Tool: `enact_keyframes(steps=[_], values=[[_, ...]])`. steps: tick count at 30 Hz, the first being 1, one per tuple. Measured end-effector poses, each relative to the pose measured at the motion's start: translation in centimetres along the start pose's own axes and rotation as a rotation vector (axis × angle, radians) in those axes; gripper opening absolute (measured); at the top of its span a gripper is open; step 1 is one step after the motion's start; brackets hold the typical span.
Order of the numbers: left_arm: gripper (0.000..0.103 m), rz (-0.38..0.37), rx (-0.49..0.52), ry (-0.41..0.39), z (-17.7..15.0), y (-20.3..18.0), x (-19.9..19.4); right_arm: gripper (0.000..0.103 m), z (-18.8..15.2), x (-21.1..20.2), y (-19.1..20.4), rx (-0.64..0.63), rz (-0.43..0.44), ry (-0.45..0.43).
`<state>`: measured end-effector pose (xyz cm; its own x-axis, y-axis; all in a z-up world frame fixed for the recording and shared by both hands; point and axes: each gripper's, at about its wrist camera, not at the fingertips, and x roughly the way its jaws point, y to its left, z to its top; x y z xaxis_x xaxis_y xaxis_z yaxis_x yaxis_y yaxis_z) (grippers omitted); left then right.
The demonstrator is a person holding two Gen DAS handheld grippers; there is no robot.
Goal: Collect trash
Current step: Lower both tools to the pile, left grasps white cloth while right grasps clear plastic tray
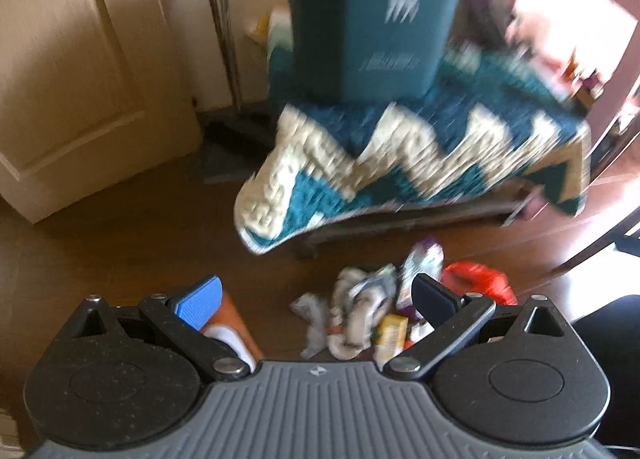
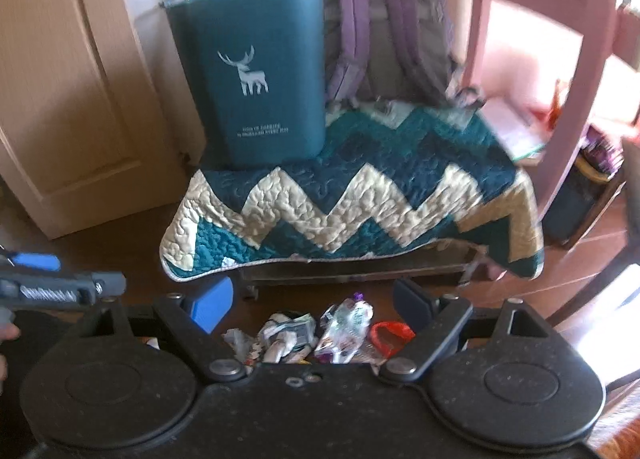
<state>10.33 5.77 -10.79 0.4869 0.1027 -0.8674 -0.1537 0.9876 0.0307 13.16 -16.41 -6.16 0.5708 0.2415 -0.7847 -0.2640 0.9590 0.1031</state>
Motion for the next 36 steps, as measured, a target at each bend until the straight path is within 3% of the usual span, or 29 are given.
enact_keyframes(steps=[2, 7, 12, 15, 18, 25, 28, 34, 36], values=[[0.102, 0.003, 0.001, 0.075, 0.0, 0.1, 3.7, 0.087, 1.1, 2.6, -0.7, 0.016, -0.004, 0.039], [0.102, -0.045, 0.023, 0.168, -0.6, -1.4, 11.3, 0.087, 2.5, 12.3, -2.5, 0.077, -0.011, 0.191], [0.102, -0.085, 0.104, 0.195, -0.9, -4.3, 18.2, 0.086, 1.0, 22.6, -4.1, 0.115, 0.02, 0.328], [0.102, -0.082, 0.106, 0.27, -1.3, -5.3, 22.8, 0.085, -0.6, 27.8, -3.9, -0.008, 0.069, 0.423], [0.102, -0.07, 0.056, 0.304, -1.7, -5.4, 26.7, 0.085, -3.0, 32.1, -3.5, -0.169, 0.074, 0.463], [0.102, -0.097, 0.048, 0.429, -4.8, -5.8, 34.4, 0.084, -7.5, 38.3, -3.3, -0.612, 0.119, 0.484], [0.102, -0.112, 0.08, 0.465, -6.0, -6.6, 36.7, 0.085, -8.6, 39.4, -4.7, -0.699, 0.14, 0.497], [0.101, -0.144, 0.073, 0.514, -7.5, -7.3, 40.0, 0.084, -10.5, 42.4, -6.1, -0.721, 0.179, 0.545], [0.094, -0.147, 0.049, 0.52, -7.7, -7.0, 40.9, 0.084, -11.5, 43.2, -5.7, -0.736, 0.197, 0.561]])
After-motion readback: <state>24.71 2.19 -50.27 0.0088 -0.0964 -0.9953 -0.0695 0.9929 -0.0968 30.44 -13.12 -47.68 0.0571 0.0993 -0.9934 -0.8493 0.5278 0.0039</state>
